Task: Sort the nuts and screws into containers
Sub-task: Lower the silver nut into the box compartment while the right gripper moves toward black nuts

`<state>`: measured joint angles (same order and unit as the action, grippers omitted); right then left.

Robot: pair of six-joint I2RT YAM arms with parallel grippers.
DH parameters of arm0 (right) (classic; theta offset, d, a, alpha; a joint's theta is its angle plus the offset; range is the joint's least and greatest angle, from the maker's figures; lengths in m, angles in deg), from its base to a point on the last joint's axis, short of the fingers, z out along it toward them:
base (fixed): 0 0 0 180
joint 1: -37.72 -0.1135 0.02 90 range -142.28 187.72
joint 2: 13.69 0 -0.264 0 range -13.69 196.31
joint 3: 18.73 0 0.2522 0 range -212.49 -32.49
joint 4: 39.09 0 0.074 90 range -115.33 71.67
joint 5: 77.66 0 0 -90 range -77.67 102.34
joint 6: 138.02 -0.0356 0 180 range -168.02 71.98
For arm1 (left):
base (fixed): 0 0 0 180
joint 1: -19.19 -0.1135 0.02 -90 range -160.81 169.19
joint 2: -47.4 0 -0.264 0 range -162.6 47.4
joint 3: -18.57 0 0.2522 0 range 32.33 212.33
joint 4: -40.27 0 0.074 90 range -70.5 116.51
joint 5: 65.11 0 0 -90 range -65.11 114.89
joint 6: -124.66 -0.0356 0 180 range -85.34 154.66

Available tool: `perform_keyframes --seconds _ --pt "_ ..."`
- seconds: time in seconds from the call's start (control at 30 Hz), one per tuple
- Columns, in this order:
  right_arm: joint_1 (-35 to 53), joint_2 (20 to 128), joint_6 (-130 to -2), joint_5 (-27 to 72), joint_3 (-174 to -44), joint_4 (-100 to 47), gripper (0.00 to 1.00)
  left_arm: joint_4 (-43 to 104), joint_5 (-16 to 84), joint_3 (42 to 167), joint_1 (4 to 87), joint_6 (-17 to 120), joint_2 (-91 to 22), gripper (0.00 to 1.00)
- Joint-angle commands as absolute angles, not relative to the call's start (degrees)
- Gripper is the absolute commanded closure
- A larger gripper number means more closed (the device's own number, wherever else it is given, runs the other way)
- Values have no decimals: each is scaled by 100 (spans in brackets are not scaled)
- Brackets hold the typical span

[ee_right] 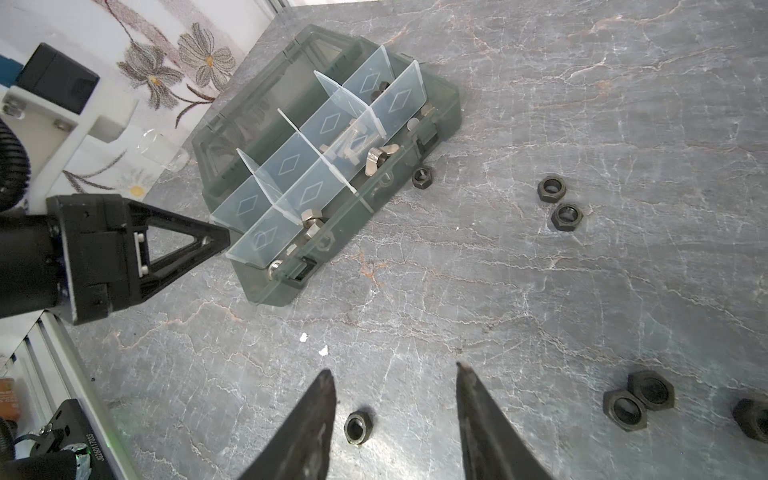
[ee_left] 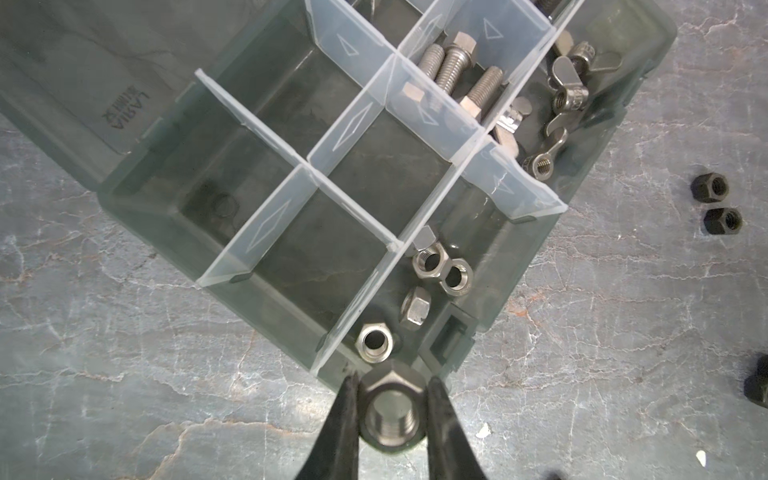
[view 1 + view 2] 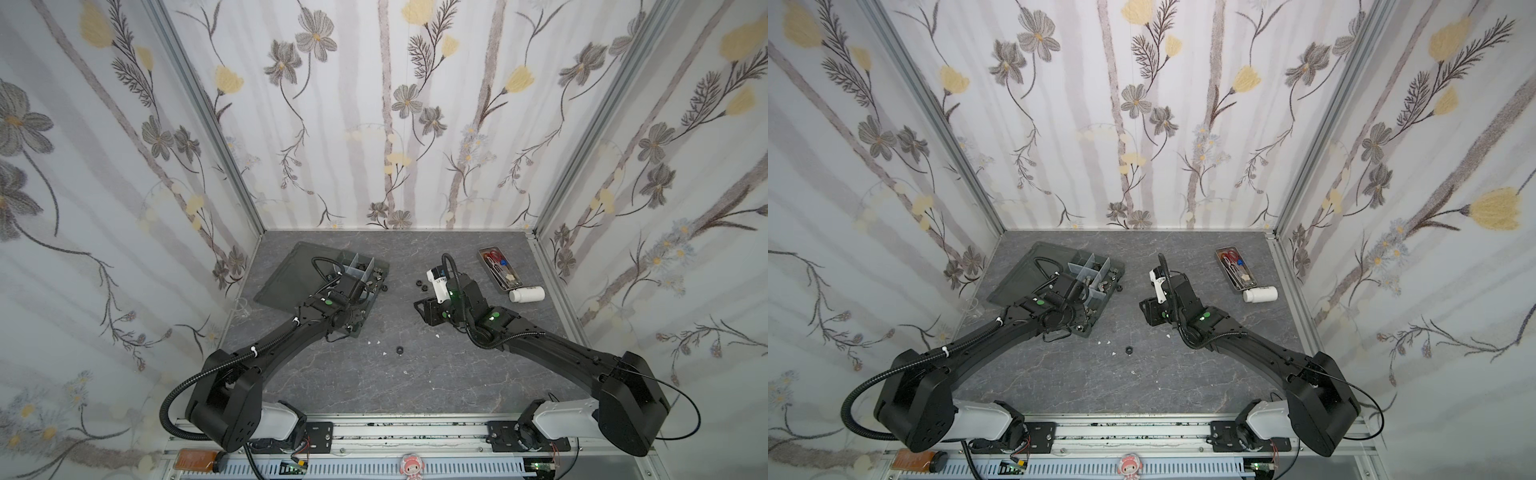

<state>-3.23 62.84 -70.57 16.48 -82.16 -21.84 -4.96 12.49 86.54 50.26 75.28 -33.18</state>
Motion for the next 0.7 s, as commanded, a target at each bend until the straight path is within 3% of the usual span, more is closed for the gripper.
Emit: perform_keyframes --seconds 0.0,0.1,0.3,0.67 --pt "-285 6142 -7131 1568 -8098 -2199 51 -366 1204 8808 5063 7476 -3524 87" --pt "-240 6003 -7140 1515 -7937 -2199 51 -294 1250 8903 5083 7448 -3744 87" --pt "-227 5561 -7095 1455 -7609 -2278 36 -146 1292 9002 5087 7404 -4125 87" --pt "-198 5244 -7166 1383 -7059 -2247 34 -13 1347 9163 5092 7325 -4559 77"
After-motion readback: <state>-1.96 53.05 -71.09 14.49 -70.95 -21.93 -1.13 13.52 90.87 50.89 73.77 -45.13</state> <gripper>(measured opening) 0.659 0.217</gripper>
